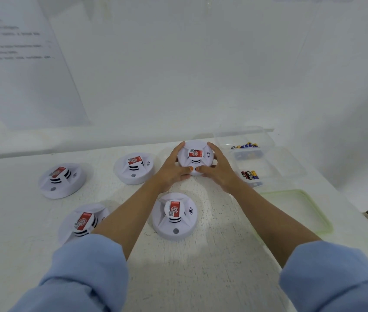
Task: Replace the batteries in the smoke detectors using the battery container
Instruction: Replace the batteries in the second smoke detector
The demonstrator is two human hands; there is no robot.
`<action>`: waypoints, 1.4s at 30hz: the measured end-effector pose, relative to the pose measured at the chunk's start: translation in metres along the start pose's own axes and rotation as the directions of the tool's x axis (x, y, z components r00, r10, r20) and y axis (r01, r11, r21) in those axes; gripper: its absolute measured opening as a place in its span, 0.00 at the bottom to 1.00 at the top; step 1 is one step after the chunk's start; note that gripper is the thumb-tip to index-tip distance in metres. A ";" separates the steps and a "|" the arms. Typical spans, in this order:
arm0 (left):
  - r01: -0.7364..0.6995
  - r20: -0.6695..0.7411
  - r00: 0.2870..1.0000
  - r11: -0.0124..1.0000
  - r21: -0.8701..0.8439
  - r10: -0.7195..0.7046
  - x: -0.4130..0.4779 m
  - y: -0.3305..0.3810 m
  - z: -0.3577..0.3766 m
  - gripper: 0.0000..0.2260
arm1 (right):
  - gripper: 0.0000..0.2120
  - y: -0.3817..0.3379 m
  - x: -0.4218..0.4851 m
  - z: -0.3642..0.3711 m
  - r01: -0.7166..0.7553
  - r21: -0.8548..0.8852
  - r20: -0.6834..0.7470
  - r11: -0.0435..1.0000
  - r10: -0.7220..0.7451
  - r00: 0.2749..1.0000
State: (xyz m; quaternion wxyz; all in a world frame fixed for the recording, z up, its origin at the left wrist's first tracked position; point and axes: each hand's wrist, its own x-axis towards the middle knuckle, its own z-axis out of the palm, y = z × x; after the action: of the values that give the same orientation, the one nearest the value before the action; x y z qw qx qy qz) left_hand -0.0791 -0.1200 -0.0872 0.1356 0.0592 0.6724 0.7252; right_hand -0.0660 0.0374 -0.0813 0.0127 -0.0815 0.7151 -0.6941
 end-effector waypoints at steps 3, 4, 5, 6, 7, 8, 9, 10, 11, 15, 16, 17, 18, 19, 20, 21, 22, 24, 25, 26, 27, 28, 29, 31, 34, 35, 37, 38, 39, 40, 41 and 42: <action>-0.015 0.019 1.000 1.000 0.017 0.014 -0.001 0.001 -0.001 0.32 | 0.36 0.002 0.001 -0.002 -0.020 -0.025 0.029 1.000 0.020 0.999; -0.016 0.030 0.999 1.000 0.018 0.015 -0.001 0.000 -0.001 0.32 | 0.37 0.002 0.001 -0.004 -0.030 -0.028 0.043 0.999 0.031 0.999; -0.013 0.038 0.999 1.000 0.014 0.013 -0.001 0.000 -0.002 0.31 | 0.36 0.001 0.002 -0.005 -0.044 -0.020 0.056 0.999 0.045 0.997; -0.010 0.043 0.999 1.000 0.005 0.010 -0.001 -0.001 -0.004 0.31 | 0.33 0.001 0.002 -0.006 -0.065 -0.001 0.062 0.998 0.065 0.996; -0.007 0.046 0.999 1.000 -0.004 0.007 -0.001 -0.001 -0.005 0.31 | 0.30 0.000 0.002 -0.007 -0.092 0.027 0.059 0.995 0.090 0.994; -0.006 0.052 0.999 1.000 -0.012 0.007 -0.001 -0.001 -0.006 0.30 | 0.28 0.000 0.003 -0.007 -0.118 0.061 0.052 0.991 0.115 0.992; -0.006 0.058 0.998 1.000 -0.017 0.007 0.000 -0.001 -0.007 0.30 | 0.27 0.000 0.003 -0.007 -0.137 0.093 0.047 0.986 0.133 0.990; -0.004 0.065 0.998 1.000 -0.021 0.005 0.000 -0.001 -0.007 0.29 | 0.26 0.001 0.004 -0.007 -0.149 0.117 0.046 0.982 0.145 0.988; 0.000 0.070 0.998 1.000 -0.026 0.002 0.000 -0.002 -0.008 0.29 | 0.25 0.001 0.004 -0.007 -0.155 0.136 0.048 0.979 0.150 0.988; 0.016 0.084 0.996 0.999 -0.041 -0.013 0.001 -0.002 -0.009 0.29 | 0.25 0.003 0.004 -0.007 -0.164 0.175 0.053 0.971 0.157 0.986; 0.018 0.085 0.996 0.999 -0.044 -0.014 0.001 -0.003 -0.009 0.29 | 0.25 0.003 0.005 -0.008 -0.165 0.177 0.056 0.970 0.157 0.986; 0.019 0.086 0.996 0.999 -0.046 -0.015 0.000 -0.003 -0.009 0.29 | 0.25 0.004 0.005 -0.008 -0.164 0.176 0.058 0.971 0.156 0.986; 0.021 0.087 0.996 0.999 -0.048 -0.017 0.000 -0.003 -0.008 0.29 | 0.24 0.004 0.005 -0.008 -0.164 0.174 0.060 0.971 0.155 0.986; 0.025 0.086 0.996 0.998 -0.049 -0.020 0.000 -0.003 -0.008 0.29 | 0.24 0.004 0.005 -0.007 -0.164 0.175 0.061 0.971 0.156 0.986; 0.031 0.083 0.996 0.998 -0.054 -0.026 0.000 -0.004 -0.008 0.29 | 0.24 0.005 0.005 -0.007 -0.166 0.177 0.062 0.970 0.157 0.986; 0.039 0.079 0.996 0.997 -0.063 -0.034 0.001 -0.004 -0.008 0.30 | 0.24 0.005 0.005 -0.008 -0.168 0.180 0.064 0.969 0.159 0.985; 0.050 0.073 0.996 0.996 -0.078 -0.044 0.001 -0.004 -0.008 0.29 | 0.24 0.006 0.005 -0.008 -0.170 0.183 0.065 0.968 0.160 0.985; 0.076 0.058 0.996 0.991 -0.114 -0.070 0.002 -0.003 -0.007 0.28 | 0.24 0.007 0.005 -0.008 -0.169 0.186 0.071 0.968 0.158 0.985; 0.085 0.052 0.996 0.988 -0.126 -0.079 0.002 -0.002 -0.007 0.27 | 0.24 0.007 0.005 -0.008 -0.167 0.186 0.074 0.968 0.155 0.985; 0.089 0.048 0.995 0.987 -0.134 -0.083 0.003 -0.002 -0.006 0.26 | 0.23 0.007 0.005 -0.008 -0.165 0.186 0.076 0.969 0.153 0.985; 0.090 0.047 0.995 0.986 -0.139 -0.084 0.003 -0.001 -0.006 0.26 | 0.23 0.007 0.005 -0.008 -0.165 0.186 0.077 0.969 0.153 0.985; 0.091 0.046 0.995 0.985 -0.144 -0.085 0.002 -0.001 -0.006 0.26 | 0.23 0.006 0.005 -0.008 -0.166 0.188 0.077 0.968 0.154 0.985; 0.093 0.046 0.995 0.985 -0.148 -0.087 0.002 -0.001 -0.006 0.26 | 0.23 0.006 0.005 -0.007 -0.168 0.190 0.077 0.967 0.156 0.985; 0.095 0.043 0.995 0.984 -0.151 -0.089 0.002 -0.001 -0.006 0.26 | 0.23 0.006 0.005 -0.007 -0.169 0.190 0.077 0.967 0.157 0.985; 0.094 0.041 0.995 0.985 -0.146 -0.089 0.002 0.000 -0.005 0.26 | 0.24 0.005 0.005 -0.007 -0.173 0.195 0.072 0.965 0.161 0.984; 0.095 0.041 0.995 0.985 -0.146 -0.090 0.002 -0.001 -0.005 0.26 | 0.24 0.005 0.005 -0.007 -0.174 0.196 0.071 0.965 0.163 0.984; 0.095 0.041 0.995 0.985 -0.143 -0.090 0.002 -0.001 -0.005 0.26 | 0.23 0.005 0.005 -0.007 -0.176 0.193 0.072 0.965 0.165 0.984; 0.094 0.039 0.995 0.986 -0.140 -0.089 0.002 -0.001 -0.005 0.26 | 0.23 0.005 0.005 -0.007 -0.176 0.190 0.071 0.966 0.165 0.984; 0.092 0.037 0.995 0.986 -0.139 -0.088 0.002 0.000 -0.005 0.26 | 0.23 0.005 0.005 -0.007 -0.176 0.188 0.069 0.966 0.165 0.984; 0.091 0.035 0.996 0.986 -0.139 -0.087 0.002 0.000 -0.005 0.26 | 0.24 0.005 0.005 -0.007 -0.177 0.187 0.067 0.966 0.167 0.984; 0.091 0.034 0.996 0.986 -0.141 -0.087 0.002 0.000 -0.005 0.26 | 0.23 0.004 0.005 -0.007 -0.178 0.186 0.066 0.966 0.169 0.983; 0.092 0.034 0.996 0.986 -0.141 -0.088 0.001 0.000 -0.005 0.26 | 0.23 0.004 0.005 -0.007 -0.180 0.186 0.066 0.966 0.170 0.983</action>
State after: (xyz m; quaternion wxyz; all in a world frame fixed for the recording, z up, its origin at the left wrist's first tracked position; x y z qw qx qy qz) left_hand -0.0818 -0.1243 -0.0876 0.1812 0.0290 0.6189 0.7637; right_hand -0.0720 0.0433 -0.0846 0.0993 -0.0334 0.6490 -0.7536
